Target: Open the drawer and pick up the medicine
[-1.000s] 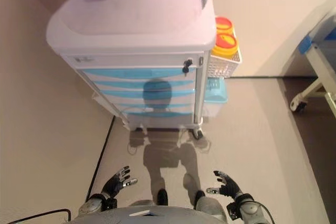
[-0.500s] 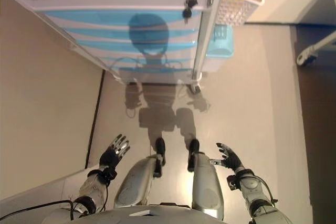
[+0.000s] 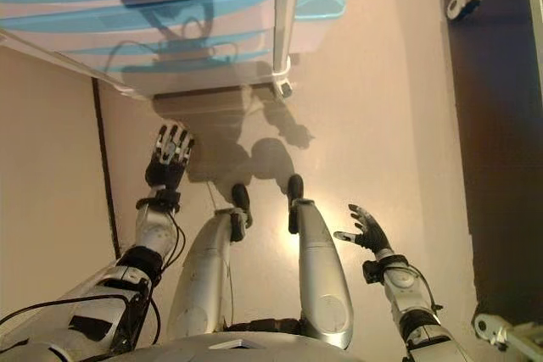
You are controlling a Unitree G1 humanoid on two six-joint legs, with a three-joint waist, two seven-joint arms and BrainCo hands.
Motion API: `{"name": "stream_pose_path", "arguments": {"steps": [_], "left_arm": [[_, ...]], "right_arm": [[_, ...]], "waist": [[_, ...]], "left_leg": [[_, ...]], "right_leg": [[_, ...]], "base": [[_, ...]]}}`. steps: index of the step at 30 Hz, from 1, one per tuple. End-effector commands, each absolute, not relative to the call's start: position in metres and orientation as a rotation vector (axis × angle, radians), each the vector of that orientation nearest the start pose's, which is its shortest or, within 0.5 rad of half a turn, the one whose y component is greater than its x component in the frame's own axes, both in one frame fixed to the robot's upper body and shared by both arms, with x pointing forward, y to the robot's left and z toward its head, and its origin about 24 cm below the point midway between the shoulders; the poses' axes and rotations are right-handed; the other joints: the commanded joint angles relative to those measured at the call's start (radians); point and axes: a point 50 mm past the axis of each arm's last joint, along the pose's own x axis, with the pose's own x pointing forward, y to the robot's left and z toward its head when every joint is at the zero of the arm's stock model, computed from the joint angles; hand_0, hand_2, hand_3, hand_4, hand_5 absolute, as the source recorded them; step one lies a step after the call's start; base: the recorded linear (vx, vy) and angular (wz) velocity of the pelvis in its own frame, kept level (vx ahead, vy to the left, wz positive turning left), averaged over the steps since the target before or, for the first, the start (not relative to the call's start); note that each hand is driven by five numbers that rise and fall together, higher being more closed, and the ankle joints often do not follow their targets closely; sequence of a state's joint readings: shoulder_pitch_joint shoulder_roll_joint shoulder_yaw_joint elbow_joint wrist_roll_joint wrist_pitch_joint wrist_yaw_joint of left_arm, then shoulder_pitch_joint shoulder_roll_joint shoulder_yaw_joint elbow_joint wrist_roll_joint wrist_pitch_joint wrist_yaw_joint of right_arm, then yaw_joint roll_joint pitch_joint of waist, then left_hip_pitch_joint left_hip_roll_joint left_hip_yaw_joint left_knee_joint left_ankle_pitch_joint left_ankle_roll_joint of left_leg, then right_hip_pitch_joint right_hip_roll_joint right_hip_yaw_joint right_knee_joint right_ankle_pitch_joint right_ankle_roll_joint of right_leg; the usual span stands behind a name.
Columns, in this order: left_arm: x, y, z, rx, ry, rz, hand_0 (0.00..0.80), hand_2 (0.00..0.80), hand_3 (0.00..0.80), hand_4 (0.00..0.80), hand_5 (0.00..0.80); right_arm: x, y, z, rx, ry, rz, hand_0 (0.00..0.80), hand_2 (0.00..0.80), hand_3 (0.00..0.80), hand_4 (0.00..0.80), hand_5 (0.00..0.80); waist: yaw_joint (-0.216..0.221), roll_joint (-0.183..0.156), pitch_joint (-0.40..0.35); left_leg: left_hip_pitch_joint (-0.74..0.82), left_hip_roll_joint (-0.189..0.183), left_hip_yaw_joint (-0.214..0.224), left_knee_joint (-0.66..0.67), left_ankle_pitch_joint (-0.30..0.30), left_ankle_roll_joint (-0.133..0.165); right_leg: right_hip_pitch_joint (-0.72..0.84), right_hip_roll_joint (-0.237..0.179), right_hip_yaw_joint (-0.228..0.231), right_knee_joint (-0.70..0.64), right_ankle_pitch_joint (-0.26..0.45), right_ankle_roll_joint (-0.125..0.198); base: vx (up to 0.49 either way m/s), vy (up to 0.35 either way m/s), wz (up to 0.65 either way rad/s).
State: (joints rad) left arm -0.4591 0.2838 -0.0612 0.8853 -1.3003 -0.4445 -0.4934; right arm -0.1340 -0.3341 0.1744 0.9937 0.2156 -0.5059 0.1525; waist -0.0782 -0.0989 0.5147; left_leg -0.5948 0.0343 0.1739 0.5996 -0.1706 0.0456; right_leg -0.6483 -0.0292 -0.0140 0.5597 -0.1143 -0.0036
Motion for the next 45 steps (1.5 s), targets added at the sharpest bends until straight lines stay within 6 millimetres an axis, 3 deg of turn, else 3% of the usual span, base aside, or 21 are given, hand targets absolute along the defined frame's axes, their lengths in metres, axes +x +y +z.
{"name": "stream_pose_path", "arguments": {"steps": [1, 6, 12, 25, 28, 34, 35, 45], "left_arm": [[0.316, 0.260, 0.053, -0.847, -0.458, 0.058, 0.000, 0.000, 0.000, 0.000, 0.000], [0.337, 0.290, 0.109, -0.886, -0.620, 0.075, 0.000, 0.000, 0.000, 0.000, 0.000], [0.351, 0.309, 0.171, -0.919, -0.803, 0.065, 0.000, 0.000, 0.000, 0.000, 0.000], [0.351, 0.308, 0.246, -0.960, -1.066, -0.107, 0.000, 0.000, 0.000, 0.000, 0.000], [0.349, 0.298, 0.265, -0.953, -1.149, -0.272, 0.000, 0.000, 0.000, 0.000, 0.000], [0.338, 0.250, 0.304, -0.764, -1.225, -0.670, 0.000, 0.000, 0.000, 0.000, 0.000], [0.335, 0.242, 0.312, -0.724, -1.234, -0.709, 0.000, 0.000, 0.000, 0.000, 0.000], [0.312, 0.207, 0.352, -0.551, -1.285, -0.891, 0.000, 0.000, 0.000, 0.000, 0.000]], "right_arm": [[0.212, -0.235, -0.072, -0.198, 0.354, 0.118, 0.000, 0.000, 0.000, 0.000, 0.000], [0.210, -0.231, -0.071, -0.196, 0.346, 0.128, 0.000, 0.000, 0.000, 0.000, 0.000], [0.203, -0.229, -0.074, -0.213, 0.351, 0.127, 0.000, 0.000, 0.000, 0.000, 0.000], [0.202, -0.228, -0.072, -0.247, 0.340, 0.144, 0.000, 0.000, 0.000, 0.000, 0.000], [0.203, -0.226, -0.072, -0.252, 0.341, 0.148, 0.000, 0.000, 0.000, 0.000, 0.000], [0.198, -0.227, -0.074, -0.261, 0.356, 0.160, 0.000, 0.000, 0.000, 0.000, 0.000], [0.197, -0.227, -0.075, -0.264, 0.362, 0.162, 0.000, 0.000, 0.000, 0.000, 0.000], [0.190, -0.231, -0.079, -0.260, 0.390, 0.156, 0.000, 0.000, 0.000, 0.000, 0.000]], "waist": [[-0.020, -0.005, -0.037], [-0.049, -0.020, -0.033], [-0.077, -0.021, -0.021], [-0.087, -0.014, 0.005], [-0.086, -0.017, 0.005], [-0.079, -0.018, 0.005], [-0.081, -0.022, 0.005], [-0.064, -0.005, 0.005]], "left_leg": [[-0.019, -0.052, 0.000, -0.022, -0.047, 0.023], [-0.063, -0.036, 0.008, 0.036, -0.073, 0.022], [-0.097, -0.027, 0.013, 0.084, -0.094, 0.016], [-0.075, -0.039, 0.020, 0.075, -0.096, 0.010], [-0.071, -0.042, 0.021, 0.074, -0.097, 0.010], [-0.045, -0.049, 0.024, 0.051, -0.098, 0.015], [-0.048, -0.053, 0.036, 0.040, -0.070, 0.020], [0.044, -0.073, 0.033, -0.021, -0.052, 0.027]], "right_leg": [[-0.002, 0.035, -0.036, -0.076, 0.043, 0.033], [-0.027, 0.043, -0.015, -0.078, 0.051, 0.030], [-0.052, 0.045, 0.003, -0.068, 0.054, 0.026], [-0.033, 0.044, 0.010, -0.095, 0.066, 0.026], [-0.027, 0.043, 0.009, -0.100, 0.071, 0.028], [-0.005, 0.045, 0.012, -0.114, 0.078, 0.033], [-0.007, 0.040, 0.011, -0.127, 0.103, 0.029], [0.087, 0.023, 0.008, -0.161, 0.105, 0.046]], "base": [[0.018, 0.017, -0.26], [0.016, 0.012, -0.20], [0.018, 0.015, -0.08], [0.004, 0.003, -0.01], [0.000, 0.000, 0.00], [-0.001, -0.016, 0.06], [-0.061, -0.032, 0.03], [0.021, -0.026, 0.06]]}}
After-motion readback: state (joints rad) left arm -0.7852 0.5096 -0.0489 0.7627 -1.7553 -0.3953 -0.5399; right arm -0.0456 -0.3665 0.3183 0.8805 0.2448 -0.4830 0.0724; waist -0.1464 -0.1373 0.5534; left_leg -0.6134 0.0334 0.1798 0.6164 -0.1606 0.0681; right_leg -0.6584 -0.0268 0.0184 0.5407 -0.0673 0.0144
